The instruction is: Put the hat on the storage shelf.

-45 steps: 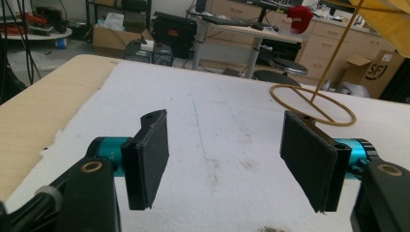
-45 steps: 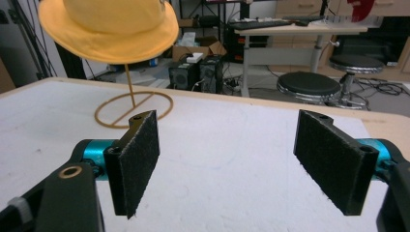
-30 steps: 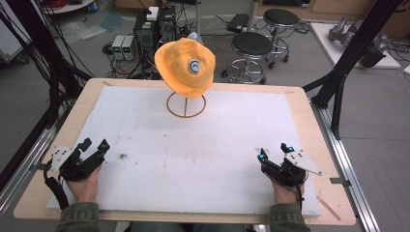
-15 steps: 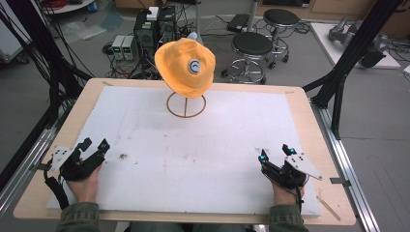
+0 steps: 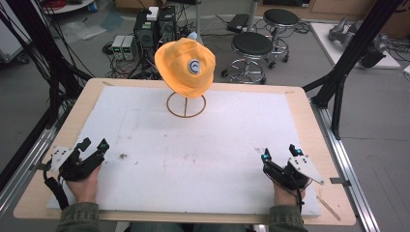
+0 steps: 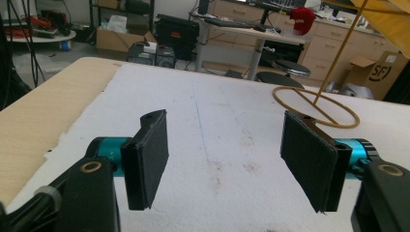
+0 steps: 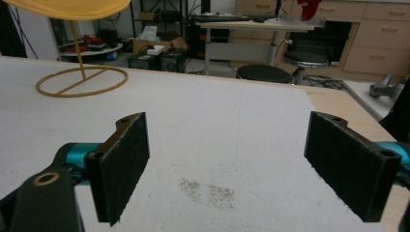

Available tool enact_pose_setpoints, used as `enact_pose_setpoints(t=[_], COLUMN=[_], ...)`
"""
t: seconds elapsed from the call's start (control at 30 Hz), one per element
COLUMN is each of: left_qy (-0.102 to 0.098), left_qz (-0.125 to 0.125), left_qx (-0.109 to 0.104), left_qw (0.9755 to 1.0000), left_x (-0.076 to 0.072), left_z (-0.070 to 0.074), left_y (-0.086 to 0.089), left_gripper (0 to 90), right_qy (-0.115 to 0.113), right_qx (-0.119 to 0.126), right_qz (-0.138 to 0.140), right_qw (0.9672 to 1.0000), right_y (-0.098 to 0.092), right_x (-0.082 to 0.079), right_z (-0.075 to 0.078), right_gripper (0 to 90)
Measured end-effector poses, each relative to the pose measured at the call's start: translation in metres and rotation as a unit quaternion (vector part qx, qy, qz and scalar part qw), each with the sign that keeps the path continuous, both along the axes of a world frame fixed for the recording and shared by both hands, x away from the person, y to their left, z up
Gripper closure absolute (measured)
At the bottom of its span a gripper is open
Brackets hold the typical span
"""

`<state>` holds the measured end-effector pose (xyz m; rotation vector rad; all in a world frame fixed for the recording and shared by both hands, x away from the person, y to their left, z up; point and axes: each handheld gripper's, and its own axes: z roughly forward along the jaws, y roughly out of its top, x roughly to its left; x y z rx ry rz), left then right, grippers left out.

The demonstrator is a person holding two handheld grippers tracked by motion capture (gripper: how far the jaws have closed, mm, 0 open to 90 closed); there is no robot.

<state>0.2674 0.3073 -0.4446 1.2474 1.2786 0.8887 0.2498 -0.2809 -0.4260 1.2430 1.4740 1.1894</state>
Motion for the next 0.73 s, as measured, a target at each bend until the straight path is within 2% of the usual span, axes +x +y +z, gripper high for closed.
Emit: enact_pose_setpoints(t=[0.13, 0.73], left_qy=[-0.001, -0.001], left_qz=[0.002, -0.001], left_qx=[0.000, -0.001], left_qw=[1.0000, 1.0000], left_x=[-0.0004, 0.0005], left_z=[0.0002, -0.0002], left_y=[0.0007, -0.0001], left_gripper=[34.1, 34.1], right_qy=[-0.008, 0.001], right_qx=[0.005, 0.014], right_qz=[-0.008, -0.007], right_qw=[0.9999, 0.9999], right_y=[-0.0004, -0.0011], right_x=[-0.0009, 0.0006], right_z=[0.0004, -0.0010], right_gripper=[13.8, 13.8])
